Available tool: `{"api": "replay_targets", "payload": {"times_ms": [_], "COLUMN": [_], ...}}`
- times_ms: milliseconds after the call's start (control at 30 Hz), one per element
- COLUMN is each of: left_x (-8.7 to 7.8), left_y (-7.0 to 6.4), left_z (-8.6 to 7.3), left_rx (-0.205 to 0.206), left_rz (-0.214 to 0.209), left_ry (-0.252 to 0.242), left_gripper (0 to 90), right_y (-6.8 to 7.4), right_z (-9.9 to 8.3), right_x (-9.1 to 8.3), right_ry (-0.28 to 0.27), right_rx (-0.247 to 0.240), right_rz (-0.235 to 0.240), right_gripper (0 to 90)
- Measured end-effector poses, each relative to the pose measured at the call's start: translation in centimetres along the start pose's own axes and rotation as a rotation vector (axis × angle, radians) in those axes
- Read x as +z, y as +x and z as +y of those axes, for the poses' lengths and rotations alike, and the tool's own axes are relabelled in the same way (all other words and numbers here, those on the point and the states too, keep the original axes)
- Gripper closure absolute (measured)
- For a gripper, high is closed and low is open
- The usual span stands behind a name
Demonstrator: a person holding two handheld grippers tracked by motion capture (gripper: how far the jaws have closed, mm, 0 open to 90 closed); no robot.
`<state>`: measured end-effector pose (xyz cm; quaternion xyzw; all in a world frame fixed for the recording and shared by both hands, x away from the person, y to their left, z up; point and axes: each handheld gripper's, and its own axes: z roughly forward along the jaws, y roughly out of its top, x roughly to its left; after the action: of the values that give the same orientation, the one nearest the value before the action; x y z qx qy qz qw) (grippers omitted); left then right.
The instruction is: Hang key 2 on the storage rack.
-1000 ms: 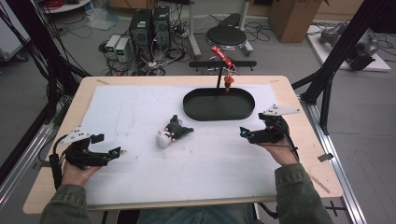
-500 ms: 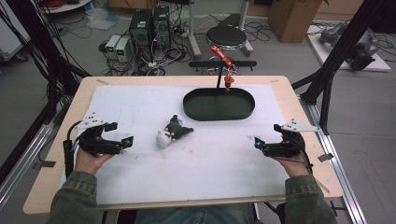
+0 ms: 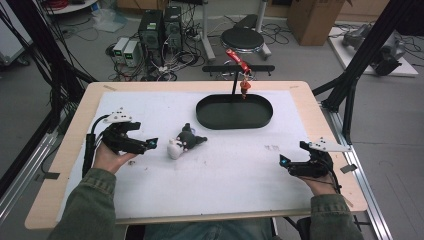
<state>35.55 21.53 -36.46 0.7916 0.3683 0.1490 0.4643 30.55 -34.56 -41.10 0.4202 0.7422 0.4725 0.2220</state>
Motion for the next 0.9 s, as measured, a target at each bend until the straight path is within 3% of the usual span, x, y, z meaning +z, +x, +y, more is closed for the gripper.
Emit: {"api": "replay_targets", "payload": {"times_ms": [100, 400, 600, 800, 900], "left_x": [0.9, 4.8, 8.1, 10.6, 11.7], "left_y": [-0.1, 0.2, 0.2, -0.6, -0.9], "left_z": [0.8, 3.1, 4.6, 5.5, 5.5], "left_rx": [0.024, 0.006, 0.029, 0.060, 0.065], "left_rz": [0.001, -0.038, -0.057, -0.135, -0.153], "left_ry": [0.046, 0.141, 0.241, 0.344, 0.394], "left_gripper": [5.4, 5.4, 5.8, 7.8, 7.8], "right_y": [-0.2, -0.7, -0.6, -0.7, -0.7], "right_z": [-0.4, -1.7, -1.7, -1.7, -1.7], "right_x": [-0.2, -0.1, 0.0, 0.1, 0.0], "right_ry": [-0.001, 0.013, 0.013, 0.007, 0.007], "right_rx": [0.001, 0.003, -0.001, 0.009, 0.005], "right_rz": [-0.004, -0.022, -0.026, -0.027, -0.028], "right_gripper": [0.8, 0.9, 0.9, 0.8, 0.8]}}
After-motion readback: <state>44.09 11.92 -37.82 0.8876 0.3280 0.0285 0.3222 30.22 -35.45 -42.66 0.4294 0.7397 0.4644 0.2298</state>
